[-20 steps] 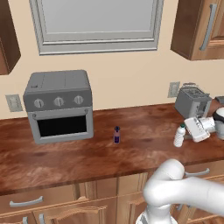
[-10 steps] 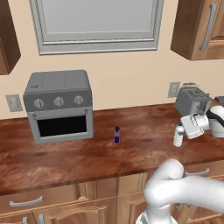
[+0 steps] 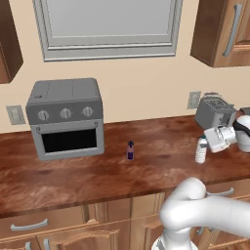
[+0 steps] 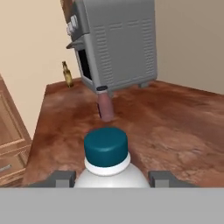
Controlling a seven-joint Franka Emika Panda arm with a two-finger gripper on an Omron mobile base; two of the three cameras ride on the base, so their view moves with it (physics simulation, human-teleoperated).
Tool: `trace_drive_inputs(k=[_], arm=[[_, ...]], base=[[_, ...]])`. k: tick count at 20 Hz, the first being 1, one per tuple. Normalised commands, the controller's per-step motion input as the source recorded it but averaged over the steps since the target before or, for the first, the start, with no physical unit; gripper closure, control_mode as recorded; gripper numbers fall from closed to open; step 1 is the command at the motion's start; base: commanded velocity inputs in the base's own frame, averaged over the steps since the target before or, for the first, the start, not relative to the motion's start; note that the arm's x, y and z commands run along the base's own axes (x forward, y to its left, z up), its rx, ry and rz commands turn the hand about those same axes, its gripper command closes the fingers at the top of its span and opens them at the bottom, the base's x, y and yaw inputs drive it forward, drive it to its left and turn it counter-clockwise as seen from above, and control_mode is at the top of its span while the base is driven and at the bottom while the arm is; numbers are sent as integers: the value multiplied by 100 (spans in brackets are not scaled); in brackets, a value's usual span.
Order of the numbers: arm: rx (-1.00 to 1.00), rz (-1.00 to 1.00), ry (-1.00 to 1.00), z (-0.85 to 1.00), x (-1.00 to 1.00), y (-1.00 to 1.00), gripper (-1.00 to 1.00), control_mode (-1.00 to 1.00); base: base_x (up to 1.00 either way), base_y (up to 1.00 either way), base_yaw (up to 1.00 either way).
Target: Place the drinks on the dining counter in a tight cluster.
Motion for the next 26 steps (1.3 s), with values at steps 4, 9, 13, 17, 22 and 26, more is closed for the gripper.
trace_drive_inputs(k=[4,9,13,17,22,26], arm=[[0,0,13,56,-24,3,100,-100],[0,0,5,50,-39,1,100,-100],[2,0,1,41,-39,1,100,-100],[0,0,0,29,-30,7,100,-100],[3,0,0,27,-33,13,100,-100],[9,0,0,36,-36,12,100,-100]], base=[[0,0,0],[0,0,0],[0,0,0],[0,0,0],[0,0,0],[0,0,0]])
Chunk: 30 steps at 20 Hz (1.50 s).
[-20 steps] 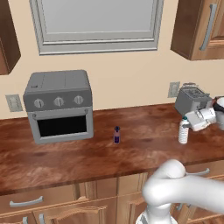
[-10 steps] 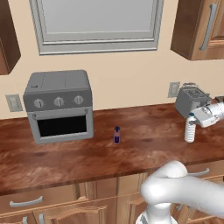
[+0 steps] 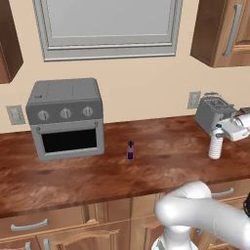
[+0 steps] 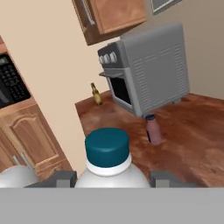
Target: Place the drinks on the dining counter in a tight cluster.
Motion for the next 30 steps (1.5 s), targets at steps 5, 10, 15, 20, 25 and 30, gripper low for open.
trace_drive_inputs(k=[5,10,15,20,25,30], arm=[[8,0,0,30,-32,16,100,-100],[7,0,0,27,-37,17,100,-100],[9,0,0,21,-30,11,100,-100],[0,0,0,1,-2,0,100,100],[0,0,0,0,0,0,100,100],[0,0,0,0,0,0,100,100]], base=[[0,0,0],[0,0,0],[0,0,0],[0,0,0],[-26,2,1],[-68,2,5]])
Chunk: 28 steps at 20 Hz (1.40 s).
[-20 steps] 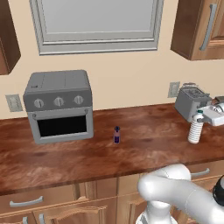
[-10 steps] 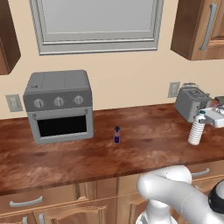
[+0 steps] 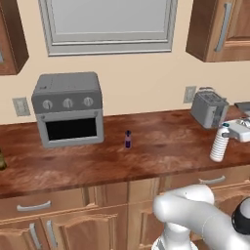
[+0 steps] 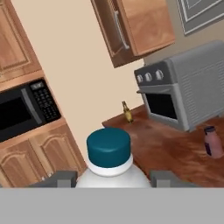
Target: Place the drinks on the dining counter in a tight cluster.
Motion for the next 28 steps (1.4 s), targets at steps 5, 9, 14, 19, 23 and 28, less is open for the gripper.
trace_drive_inputs(k=[5,9,14,19,23,28], arm=[[0,0,0,0,0,0,100,100],[0,0,0,0,0,0,100,100],[0,0,0,0,0,0,100,100],[0,0,0,0,0,0,100,100],[0,0,0,0,0,0,100,100],[0,0,0,0,0,0,100,100]], base=[[-71,0,-8],[-13,0,-79],[0,0,-95],[0,0,-99],[0,0,-100],[0,0,-100]])
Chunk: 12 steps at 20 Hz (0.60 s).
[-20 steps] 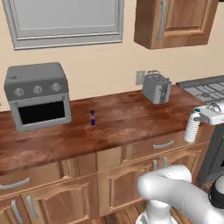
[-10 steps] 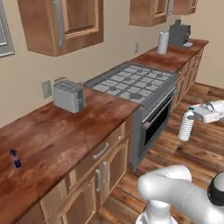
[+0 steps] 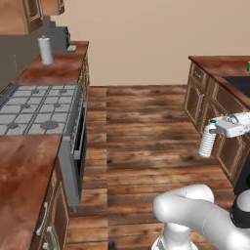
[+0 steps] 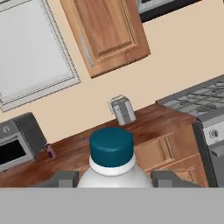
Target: Place the drinks on the dining counter in a tight cluster.
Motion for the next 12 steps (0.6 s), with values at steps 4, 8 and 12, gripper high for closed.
trace_drive_inputs(k=[4,8,12], arm=[[0,0,0,0,0,0,100,100],[0,0,0,0,0,0,100,100],[0,0,0,0,0,0,100,100]], base=[[0,0,-100],[4,6,-97],[11,13,-92]])
